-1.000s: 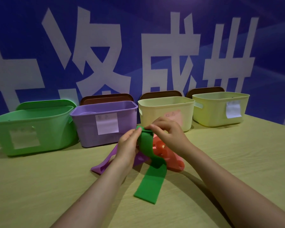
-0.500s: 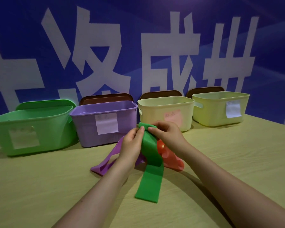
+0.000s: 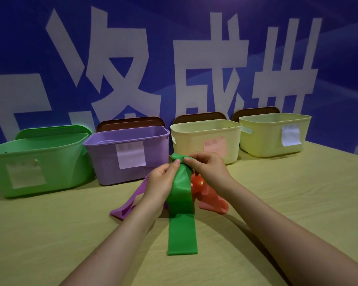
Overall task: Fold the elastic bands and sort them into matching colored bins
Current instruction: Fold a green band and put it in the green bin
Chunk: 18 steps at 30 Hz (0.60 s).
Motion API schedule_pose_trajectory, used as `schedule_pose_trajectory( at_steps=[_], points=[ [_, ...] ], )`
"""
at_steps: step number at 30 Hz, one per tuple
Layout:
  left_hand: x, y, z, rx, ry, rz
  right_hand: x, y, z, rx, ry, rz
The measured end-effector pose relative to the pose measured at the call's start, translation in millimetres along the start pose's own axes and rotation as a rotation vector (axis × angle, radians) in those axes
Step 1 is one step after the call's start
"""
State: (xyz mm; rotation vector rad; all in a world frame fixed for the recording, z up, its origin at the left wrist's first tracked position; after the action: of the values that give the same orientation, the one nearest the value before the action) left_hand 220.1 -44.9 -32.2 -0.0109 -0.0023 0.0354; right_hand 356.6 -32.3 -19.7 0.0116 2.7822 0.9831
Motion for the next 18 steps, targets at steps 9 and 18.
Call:
schedule_pose_trajectory(
  at_steps=[9, 18],
  points=[
    [11.1, 0.4, 4.0, -0.073, -0.003, 0.007, -9.4, 1.7, 8.6, -0.181, -0.219, 0.036],
    [6.0, -1.6, 2.9, -0.243, -0.293, -0.044, -11.7, 1.8, 0.6, -0.680, -0.564, -0.136]
  ],
)
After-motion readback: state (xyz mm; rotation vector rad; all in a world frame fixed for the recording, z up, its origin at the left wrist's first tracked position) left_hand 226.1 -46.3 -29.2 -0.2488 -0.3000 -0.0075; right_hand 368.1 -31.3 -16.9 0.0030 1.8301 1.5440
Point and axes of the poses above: each hand's wrist, its own y-axis towards the middle knuckle, its own x-axis out of the palm, z = x × y, the point moved 1 cm from there along y, towards the middle knuckle, and after that the axes turned 13 degrees about -x, right-handed, at the moved point
